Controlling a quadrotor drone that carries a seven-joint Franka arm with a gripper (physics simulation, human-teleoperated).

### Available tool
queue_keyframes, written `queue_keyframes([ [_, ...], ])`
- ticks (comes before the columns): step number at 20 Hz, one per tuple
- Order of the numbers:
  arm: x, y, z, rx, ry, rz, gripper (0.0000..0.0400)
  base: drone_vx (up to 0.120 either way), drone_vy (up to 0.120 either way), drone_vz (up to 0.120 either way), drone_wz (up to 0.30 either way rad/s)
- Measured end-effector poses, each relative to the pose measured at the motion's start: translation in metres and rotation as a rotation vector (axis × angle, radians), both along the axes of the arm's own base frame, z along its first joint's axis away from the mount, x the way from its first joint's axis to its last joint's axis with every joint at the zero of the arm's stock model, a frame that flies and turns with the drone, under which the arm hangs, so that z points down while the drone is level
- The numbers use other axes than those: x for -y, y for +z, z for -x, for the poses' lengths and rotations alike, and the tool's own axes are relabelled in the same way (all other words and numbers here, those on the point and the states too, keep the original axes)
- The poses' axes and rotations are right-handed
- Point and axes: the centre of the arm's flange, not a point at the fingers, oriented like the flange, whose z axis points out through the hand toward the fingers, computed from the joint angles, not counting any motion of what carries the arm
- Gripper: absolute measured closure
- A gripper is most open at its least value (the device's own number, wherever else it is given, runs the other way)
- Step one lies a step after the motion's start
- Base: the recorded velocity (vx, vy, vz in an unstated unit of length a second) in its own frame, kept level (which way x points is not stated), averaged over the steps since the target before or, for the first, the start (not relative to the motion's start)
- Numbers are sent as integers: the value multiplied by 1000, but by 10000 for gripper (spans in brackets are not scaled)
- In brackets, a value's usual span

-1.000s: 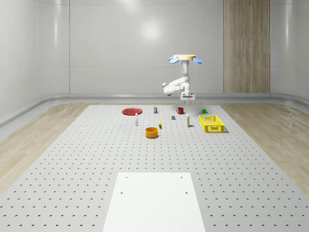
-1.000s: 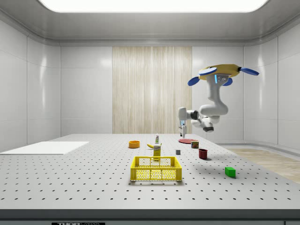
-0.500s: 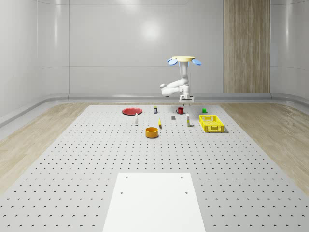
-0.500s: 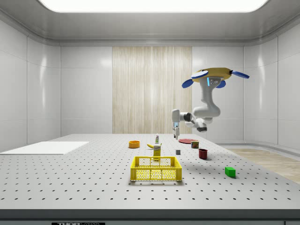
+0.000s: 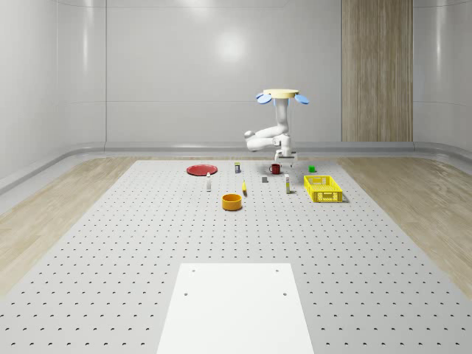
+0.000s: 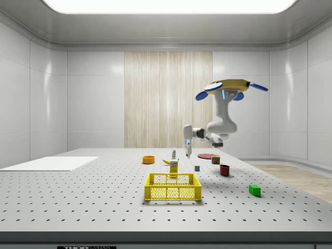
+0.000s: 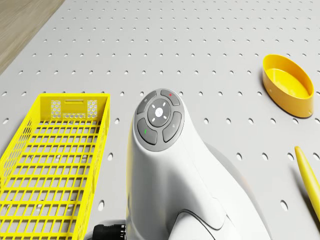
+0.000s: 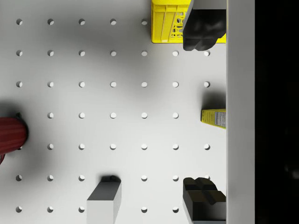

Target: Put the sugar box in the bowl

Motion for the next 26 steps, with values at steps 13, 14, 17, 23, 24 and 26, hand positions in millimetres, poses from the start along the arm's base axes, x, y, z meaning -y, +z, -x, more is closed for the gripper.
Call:
queue_keyframes([
  [13,0,0,0,0,0,0,0,120,-15,-18,0],
  [14,0,0,0,0,0,0,0,120,0,-120,0],
  [17,0,0,0,0,0,0,0,120,0,-107,0],
  [23,0,4,0,0,0,0,0,40,0,0,0],
  [24,0,7,0,0,0,0,0,0,0,0,0],
  [26,0,14,0,0,0,0,0,0,0,0,0],
])
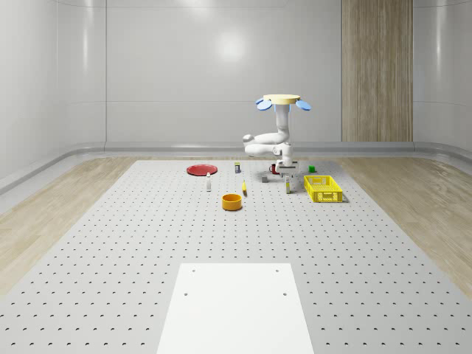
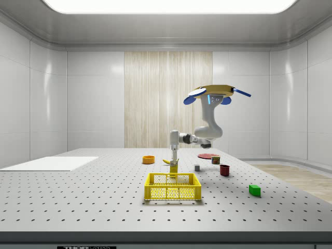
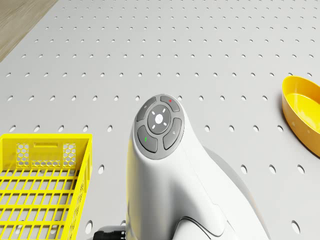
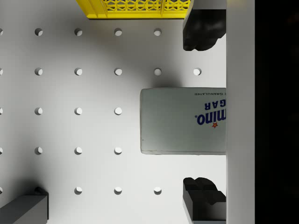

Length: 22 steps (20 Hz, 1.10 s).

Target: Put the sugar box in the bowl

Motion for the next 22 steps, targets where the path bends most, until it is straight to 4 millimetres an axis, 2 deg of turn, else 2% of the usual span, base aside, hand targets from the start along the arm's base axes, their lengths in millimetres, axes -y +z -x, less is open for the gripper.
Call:
queue_keyframes([
  [7,0,14,0,0,0,0,0,17,0,0,0],
  [8,0,15,0,0,0,0,24,0,0,0,0],
  [9,0,16,0,0,0,0,85,0,0,0,0],
  [11,0,17,0,0,0,0,169,0,0,0,0],
  [14,0,17,0,0,1,0,235,0,0,0,0],
  [18,0,15,0,-1,4,5,235,0,0,0,0],
  [22,-1,2,0,-2,-2,7,235,0,0,10,0],
])
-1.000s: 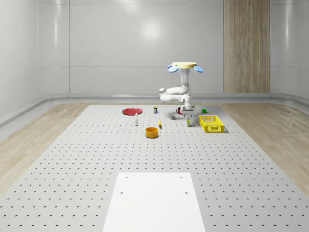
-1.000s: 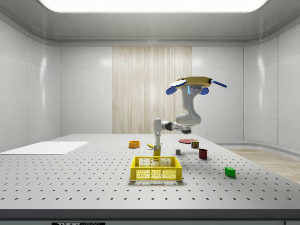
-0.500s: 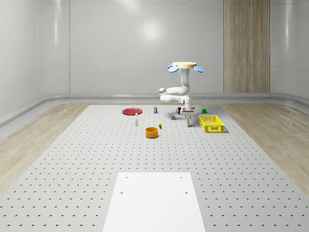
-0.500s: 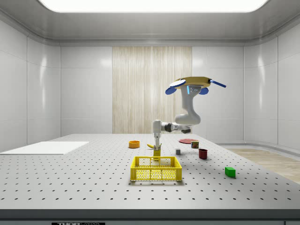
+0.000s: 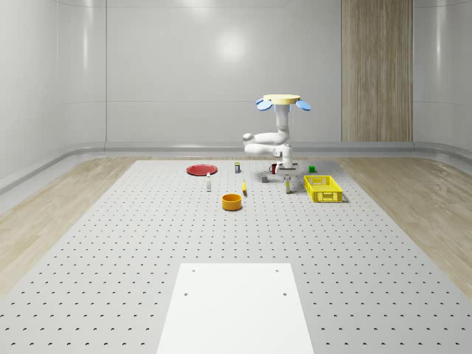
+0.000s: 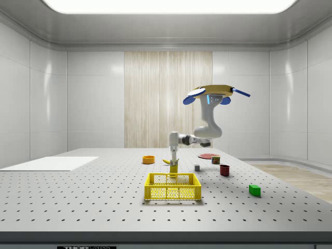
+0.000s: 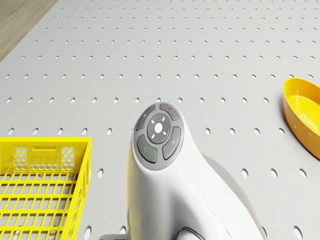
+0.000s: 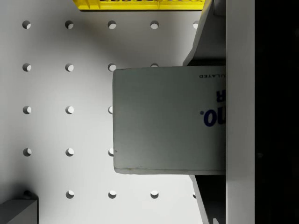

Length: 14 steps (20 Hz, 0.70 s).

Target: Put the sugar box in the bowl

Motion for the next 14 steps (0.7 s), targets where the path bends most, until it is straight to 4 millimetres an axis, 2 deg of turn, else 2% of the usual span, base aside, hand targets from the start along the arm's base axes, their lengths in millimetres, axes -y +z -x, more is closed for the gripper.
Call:
queue_keyframes([
  [2,0,-8,0,0,-3,1,235,20,0,120,0],
  [7,0,-22,0,0,-5,1,235,120,-120,120,0],
  [14,0,-28,0,-1,-5,2,235,120,-120,120,0],
])
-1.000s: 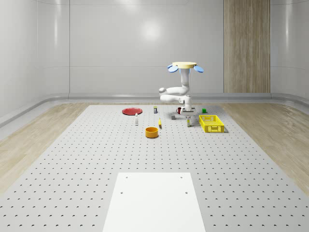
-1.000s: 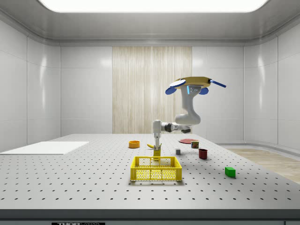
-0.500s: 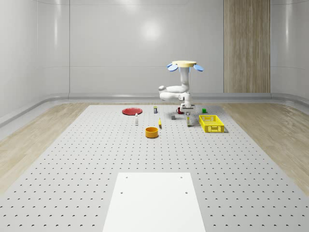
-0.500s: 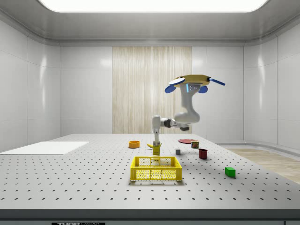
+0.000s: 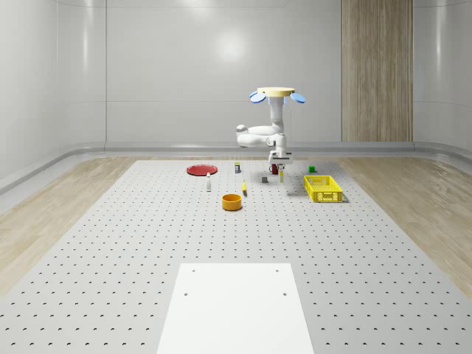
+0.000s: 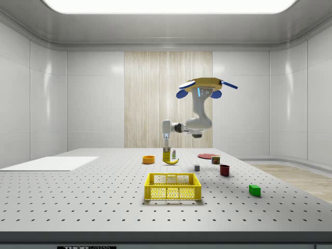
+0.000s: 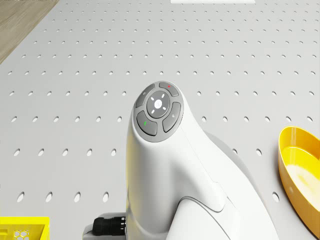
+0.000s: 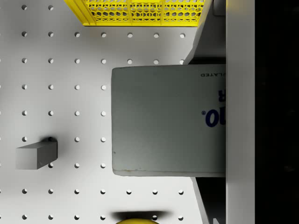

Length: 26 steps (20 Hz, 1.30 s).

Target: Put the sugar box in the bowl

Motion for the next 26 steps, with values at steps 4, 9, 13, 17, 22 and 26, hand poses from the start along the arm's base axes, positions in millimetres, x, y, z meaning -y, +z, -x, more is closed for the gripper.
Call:
queue_keyframes([
  [4,0,-1,0,0,0,0,235,120,-120,120,0],
  [9,0,-1,0,0,0,0,235,120,-120,48,0],
  [13,0,-2,0,0,0,0,235,120,-120,0,0],
  [17,0,-2,0,0,0,0,235,120,-120,0,0],
  [22,0,-2,0,0,1,0,235,120,-120,0,0],
  [26,0,-2,0,0,1,0,235,120,-120,0,0],
])
